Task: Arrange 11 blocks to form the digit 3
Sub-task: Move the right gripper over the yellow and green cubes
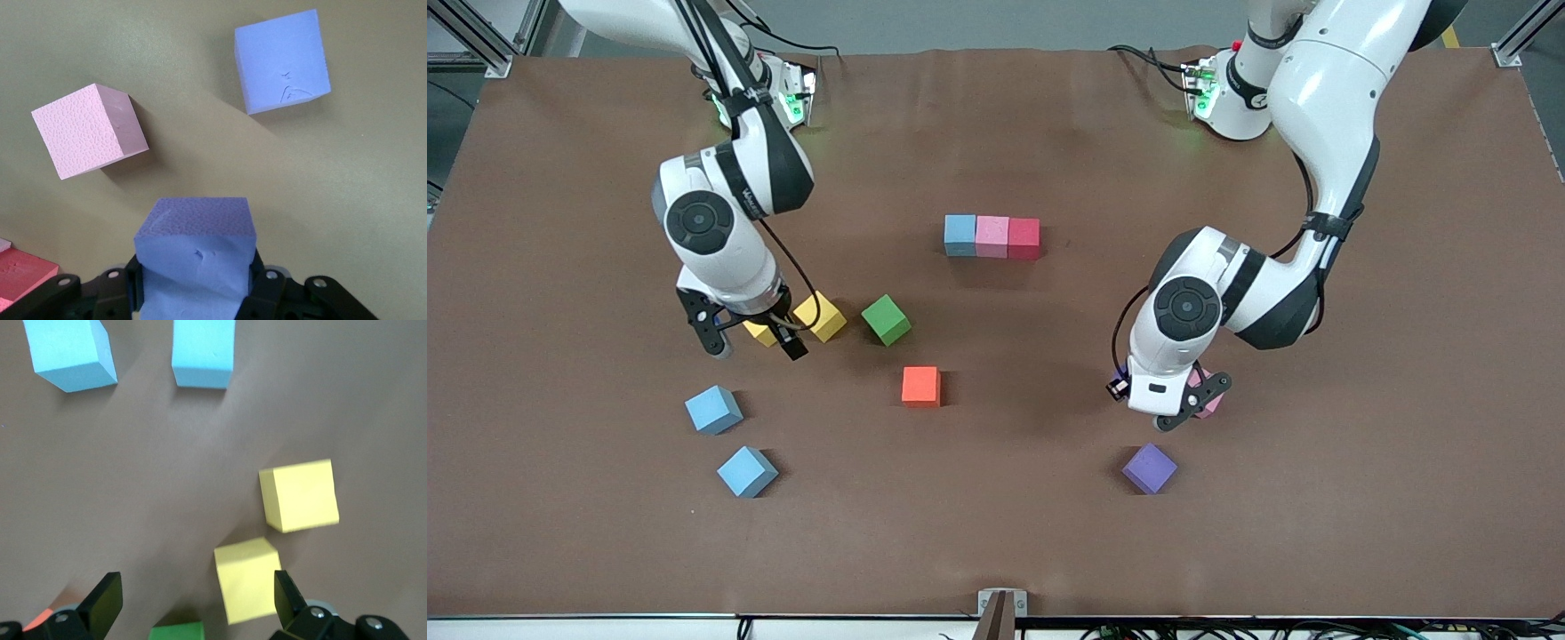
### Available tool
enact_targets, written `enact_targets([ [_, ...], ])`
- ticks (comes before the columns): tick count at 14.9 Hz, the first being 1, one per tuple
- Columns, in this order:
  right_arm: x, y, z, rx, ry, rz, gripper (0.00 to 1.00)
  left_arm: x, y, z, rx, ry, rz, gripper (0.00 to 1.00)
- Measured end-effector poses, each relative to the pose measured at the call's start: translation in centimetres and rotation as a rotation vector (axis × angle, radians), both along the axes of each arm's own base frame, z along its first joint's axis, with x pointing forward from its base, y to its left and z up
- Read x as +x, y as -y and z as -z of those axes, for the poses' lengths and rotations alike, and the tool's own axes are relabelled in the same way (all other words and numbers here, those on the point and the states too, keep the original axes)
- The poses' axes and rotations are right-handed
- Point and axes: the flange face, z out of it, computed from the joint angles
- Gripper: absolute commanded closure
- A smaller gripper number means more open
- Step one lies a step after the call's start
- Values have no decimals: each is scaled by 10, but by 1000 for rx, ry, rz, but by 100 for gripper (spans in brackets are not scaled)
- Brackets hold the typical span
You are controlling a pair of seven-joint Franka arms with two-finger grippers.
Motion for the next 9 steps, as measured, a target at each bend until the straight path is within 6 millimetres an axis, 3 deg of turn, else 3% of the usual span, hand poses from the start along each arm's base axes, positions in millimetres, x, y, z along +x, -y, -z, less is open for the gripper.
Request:
enact_targets([
  [7,27,98,-7,-1,-40,-302,0,0,0,0,0,0,1,59],
  [9,28,113,-10,-1,-63,-349,0,-1,1,0,0,-1,2,59],
])
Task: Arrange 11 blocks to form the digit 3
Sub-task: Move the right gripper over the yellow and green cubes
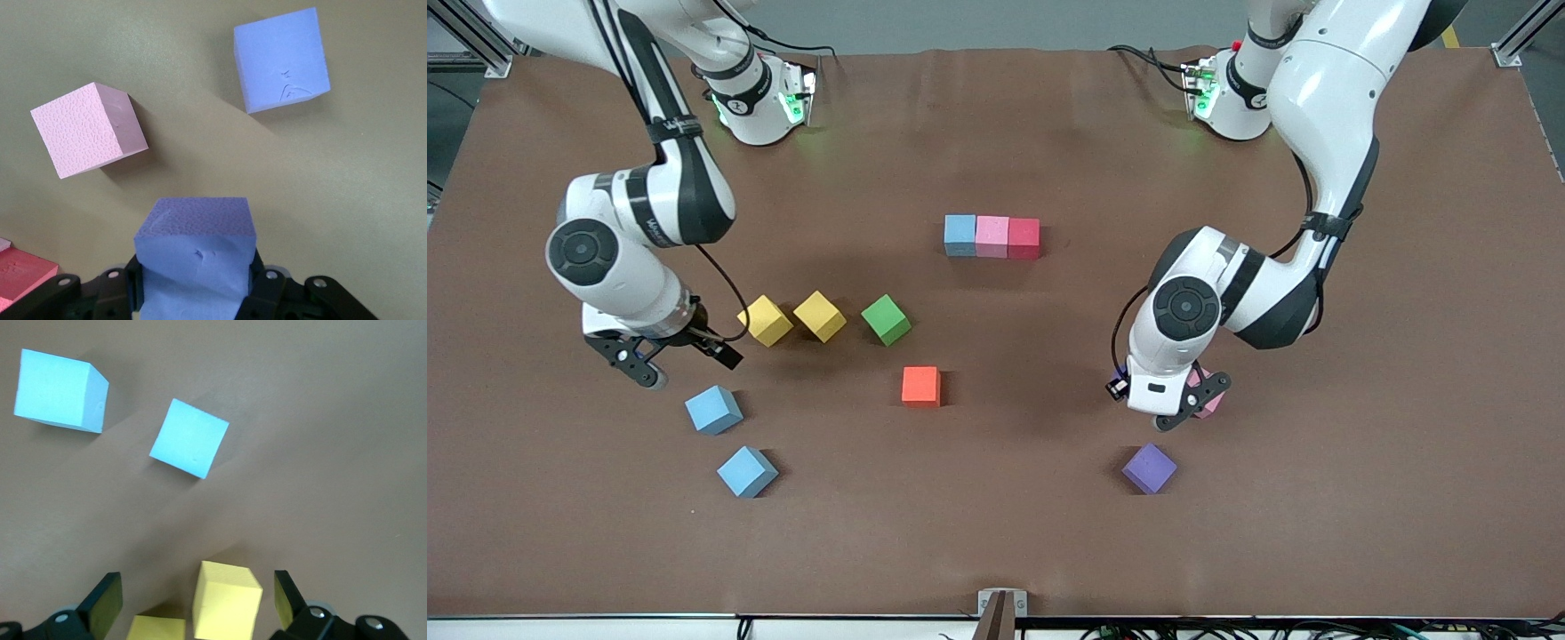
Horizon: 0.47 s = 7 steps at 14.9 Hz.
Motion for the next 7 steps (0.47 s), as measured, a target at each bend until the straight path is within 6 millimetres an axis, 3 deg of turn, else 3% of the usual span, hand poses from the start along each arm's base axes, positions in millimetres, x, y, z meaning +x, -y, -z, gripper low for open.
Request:
enact_targets([
  [7,1,7,-8,-3,-25,-27,0,-1,0,2,2,-4,1,59],
])
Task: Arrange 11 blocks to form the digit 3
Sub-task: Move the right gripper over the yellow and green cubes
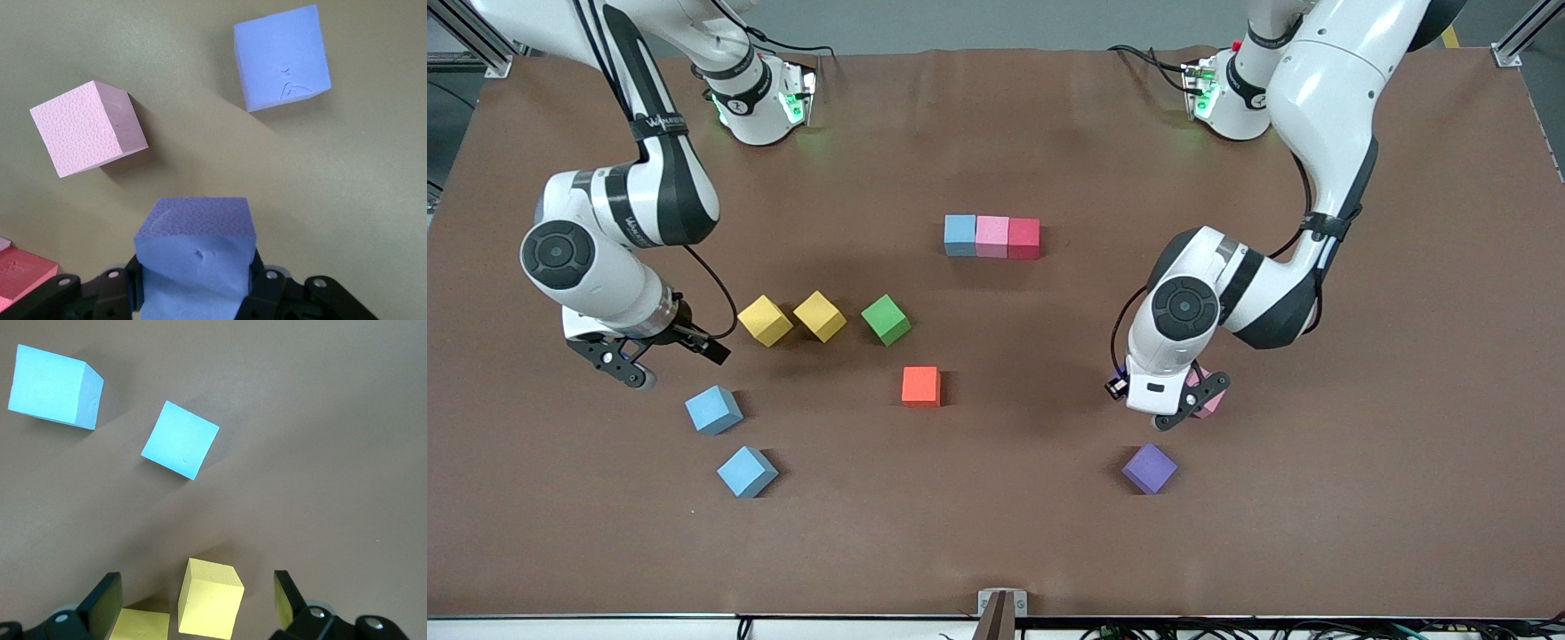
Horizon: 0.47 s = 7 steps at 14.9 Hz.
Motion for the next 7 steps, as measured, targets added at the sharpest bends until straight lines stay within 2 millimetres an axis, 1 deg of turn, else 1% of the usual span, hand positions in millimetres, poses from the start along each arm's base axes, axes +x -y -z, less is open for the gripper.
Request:
enact_targets([
  [3,-2,2,3,-2,-15,4,0,0,0,3,1,-5,0,59],
  [5,-7,4,10,2,-33,13,0,0,0,4,1,-6,0,59],
  [7,-12,5,19,49,-56,59,0,0,0,4,1,-6,0,59],
])
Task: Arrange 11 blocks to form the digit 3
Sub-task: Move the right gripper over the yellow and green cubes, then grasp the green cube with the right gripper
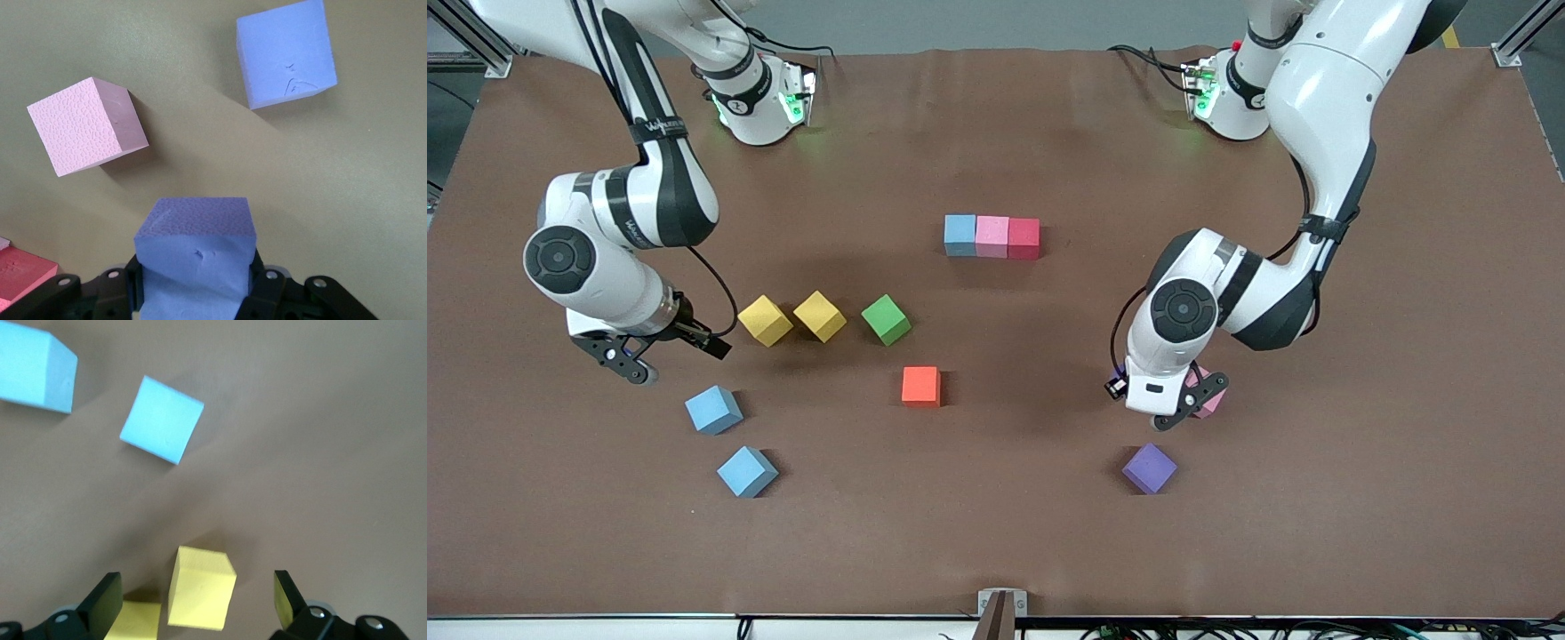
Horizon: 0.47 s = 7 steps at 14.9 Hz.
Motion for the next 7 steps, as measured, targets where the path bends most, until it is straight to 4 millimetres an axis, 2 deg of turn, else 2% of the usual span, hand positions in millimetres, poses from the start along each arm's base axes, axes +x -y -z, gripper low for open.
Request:
enact_targets([
  [4,-9,-6,12,40,-26,116,0,0,0,1,1,-2,0,59],
  [7,-14,-35,14,30,-24,175,0,-1,0,4,1,-6,1,59],
])
